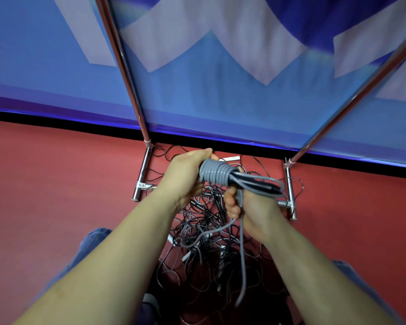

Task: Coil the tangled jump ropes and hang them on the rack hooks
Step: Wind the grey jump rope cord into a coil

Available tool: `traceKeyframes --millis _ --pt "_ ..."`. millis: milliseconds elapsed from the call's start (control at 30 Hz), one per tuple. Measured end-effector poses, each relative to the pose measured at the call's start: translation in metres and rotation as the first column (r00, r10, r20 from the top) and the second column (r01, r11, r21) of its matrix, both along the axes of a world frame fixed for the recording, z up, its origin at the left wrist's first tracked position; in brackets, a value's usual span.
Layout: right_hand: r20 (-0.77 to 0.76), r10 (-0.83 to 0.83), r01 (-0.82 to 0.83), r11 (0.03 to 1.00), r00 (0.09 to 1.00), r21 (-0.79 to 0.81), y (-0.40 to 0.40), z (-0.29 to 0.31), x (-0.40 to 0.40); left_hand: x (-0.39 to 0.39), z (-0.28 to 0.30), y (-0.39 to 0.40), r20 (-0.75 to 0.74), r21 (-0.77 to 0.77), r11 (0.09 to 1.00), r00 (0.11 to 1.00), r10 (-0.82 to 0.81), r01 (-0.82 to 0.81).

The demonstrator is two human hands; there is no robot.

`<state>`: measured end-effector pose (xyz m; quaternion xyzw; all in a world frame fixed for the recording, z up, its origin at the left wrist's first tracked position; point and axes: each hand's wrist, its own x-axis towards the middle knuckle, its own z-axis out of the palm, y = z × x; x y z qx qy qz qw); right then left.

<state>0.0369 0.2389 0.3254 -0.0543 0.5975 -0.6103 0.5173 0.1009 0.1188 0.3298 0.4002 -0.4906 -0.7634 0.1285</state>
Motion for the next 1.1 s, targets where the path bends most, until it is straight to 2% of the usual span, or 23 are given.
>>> traceKeyframes --millis 67,133,300,367,467,567,633,700,800,900,1000,1067,1100 --pt "-0.163 0.006 0.007 0.997 0.987 0.079 -0.002 0.000 0.006 -0.002 0.002 0.000 0.069 -0.055 0.995 0.994 0.088 -0.084" --pt "-0.288 0.069 -0.027 0.988 0.955 0.149 -0.002 0.000 0.008 -0.001 0.002 -0.002 0.134 -0.199 0.973 0.980 0.144 -0.116" --pt "-0.433 0.249 -0.157 0.958 0.866 0.238 0.000 0.004 0.010 0.004 -0.001 -0.010 0.149 -0.396 0.900 0.954 0.259 -0.182" --pt "-0.524 0.332 -0.212 0.937 0.785 0.276 0.002 0.004 0.009 0.006 -0.004 -0.014 0.135 -0.486 0.855 0.951 0.279 -0.182" --pt "-0.700 0.399 -0.259 0.917 0.592 0.304 0.008 0.002 0.005 0.008 -0.007 -0.015 0.148 -0.586 0.798 0.949 0.278 -0.142" --pt "-0.809 0.362 -0.210 0.932 0.463 0.296 0.013 0.001 0.000 0.008 -0.006 -0.014 0.223 -0.655 0.755 0.945 0.239 -0.036" --pt "-0.876 0.321 -0.154 0.947 0.361 0.283 0.015 0.000 -0.003 0.009 -0.004 -0.015 0.300 -0.648 0.760 0.934 0.196 0.049" --pt "-0.921 0.241 -0.090 0.971 0.305 0.224 0.014 -0.001 -0.004 0.009 -0.003 -0.017 0.357 -0.611 0.784 0.921 0.155 0.105" --pt "-0.912 0.221 0.017 0.970 0.344 0.242 0.013 -0.001 -0.006 0.010 -0.002 -0.019 0.447 -0.556 0.805 0.891 0.080 0.207" --pt "-0.853 0.317 0.003 0.937 0.415 0.349 0.015 0.002 -0.013 0.012 -0.002 -0.021 0.496 -0.488 0.813 0.867 -0.041 0.318" --pt "-0.629 0.528 -0.285 0.846 0.571 0.451 0.017 0.003 -0.019 0.016 -0.002 -0.021 0.473 -0.429 0.801 0.859 -0.196 0.419" --pt "-0.465 0.619 -0.471 0.784 0.633 0.404 0.017 0.003 -0.016 0.018 -0.002 -0.022 0.451 -0.407 0.781 0.848 -0.278 0.473" --pt "-0.415 0.631 -0.507 0.775 0.655 0.378 0.016 0.004 -0.015 0.019 -0.001 -0.022 0.431 -0.399 0.783 0.851 -0.298 0.477"
